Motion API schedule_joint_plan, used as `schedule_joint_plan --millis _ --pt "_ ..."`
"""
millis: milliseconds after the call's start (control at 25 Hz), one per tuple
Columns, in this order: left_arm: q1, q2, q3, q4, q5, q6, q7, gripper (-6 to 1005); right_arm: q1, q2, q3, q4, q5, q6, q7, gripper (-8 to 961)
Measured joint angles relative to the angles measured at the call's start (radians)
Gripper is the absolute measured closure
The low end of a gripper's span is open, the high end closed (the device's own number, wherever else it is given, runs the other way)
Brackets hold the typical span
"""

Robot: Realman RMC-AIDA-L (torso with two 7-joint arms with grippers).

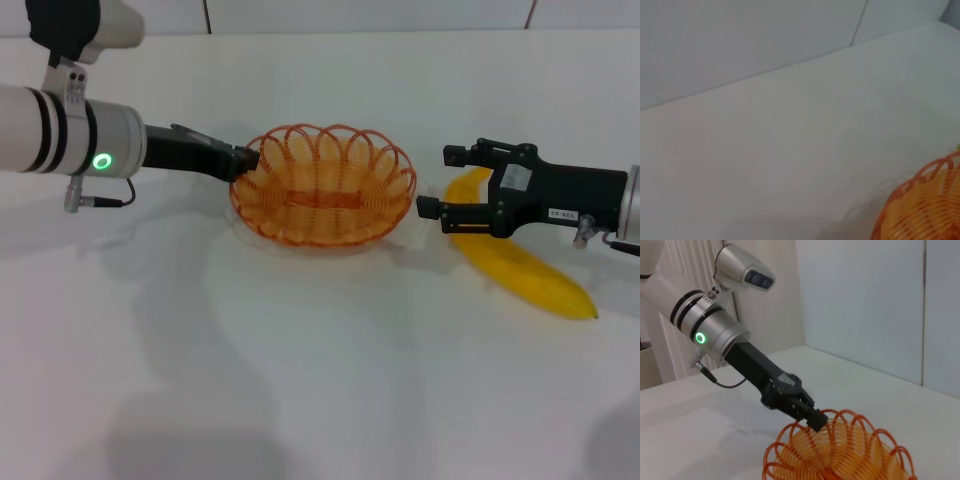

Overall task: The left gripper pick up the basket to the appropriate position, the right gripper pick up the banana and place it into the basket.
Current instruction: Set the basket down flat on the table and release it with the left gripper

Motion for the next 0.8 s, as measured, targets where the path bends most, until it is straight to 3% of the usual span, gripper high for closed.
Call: schedule_joint_plan --millis 680,800 --pt "0.000 0.000 0.000 -0.008 -0.004 -0.008 -0.006 937 0.001 0.002 0.000 0.000 0.012 0.000 0.000 64" --pt "0.000 -0.001 0.000 -0.007 -0.005 -0.008 -0.006 889 -0.001 0.002 0.000 0.000 0.012 0.000 0.000 64"
